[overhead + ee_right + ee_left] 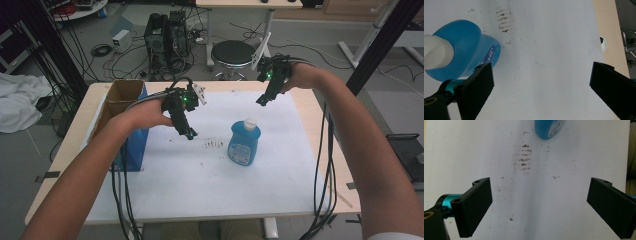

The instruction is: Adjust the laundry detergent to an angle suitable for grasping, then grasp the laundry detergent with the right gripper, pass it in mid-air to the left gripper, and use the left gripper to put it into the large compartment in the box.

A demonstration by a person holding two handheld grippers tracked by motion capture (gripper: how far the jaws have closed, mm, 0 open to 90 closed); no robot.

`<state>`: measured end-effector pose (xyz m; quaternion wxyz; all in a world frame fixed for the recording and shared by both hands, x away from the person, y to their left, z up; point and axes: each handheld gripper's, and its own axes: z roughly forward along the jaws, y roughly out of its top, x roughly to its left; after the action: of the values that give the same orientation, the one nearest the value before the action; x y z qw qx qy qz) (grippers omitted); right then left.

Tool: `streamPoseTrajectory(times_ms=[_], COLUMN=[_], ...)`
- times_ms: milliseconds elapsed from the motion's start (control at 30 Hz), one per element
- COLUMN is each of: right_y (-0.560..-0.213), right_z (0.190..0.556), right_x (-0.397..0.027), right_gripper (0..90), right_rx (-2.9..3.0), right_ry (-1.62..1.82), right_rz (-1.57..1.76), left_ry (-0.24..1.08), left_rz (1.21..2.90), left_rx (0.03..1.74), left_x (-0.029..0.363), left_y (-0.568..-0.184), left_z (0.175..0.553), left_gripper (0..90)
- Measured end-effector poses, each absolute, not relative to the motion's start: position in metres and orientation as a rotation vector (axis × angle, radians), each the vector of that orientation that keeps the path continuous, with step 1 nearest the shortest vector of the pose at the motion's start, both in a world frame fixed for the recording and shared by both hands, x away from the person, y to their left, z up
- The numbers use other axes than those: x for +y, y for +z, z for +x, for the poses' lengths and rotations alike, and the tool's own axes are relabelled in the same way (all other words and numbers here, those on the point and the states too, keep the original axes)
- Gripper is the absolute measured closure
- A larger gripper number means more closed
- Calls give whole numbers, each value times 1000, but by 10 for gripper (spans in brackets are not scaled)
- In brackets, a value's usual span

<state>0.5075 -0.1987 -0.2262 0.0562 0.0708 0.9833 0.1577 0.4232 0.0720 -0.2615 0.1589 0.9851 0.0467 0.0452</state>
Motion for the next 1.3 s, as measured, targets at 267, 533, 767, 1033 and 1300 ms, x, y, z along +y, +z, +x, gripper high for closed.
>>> streamPoseTrajectory(times_ms=[267,533,767,1033,1300], right_y=[-227,-226,-224,-222,-223], right_z=[508,506,502,495,483], right_x=[-201,-202,-204,-208,-225], right_gripper=[44,44,44,43,41], right_rx=[2986,2983,2968,2946,2928], right_ry=[482,483,488,470,477], right_rz=[201,203,197,214,314], left_ry=[136,152,150,152,148], left_rz=[2817,2810,2804,2812,2817], left_rx=[139,154,152,144,148], left_x=[73,76,75,74,74], left_y=[-259,-256,-254,-256,-260], left_z=[423,421,418,416,420], left_gripper=[61,61,61,61,61])
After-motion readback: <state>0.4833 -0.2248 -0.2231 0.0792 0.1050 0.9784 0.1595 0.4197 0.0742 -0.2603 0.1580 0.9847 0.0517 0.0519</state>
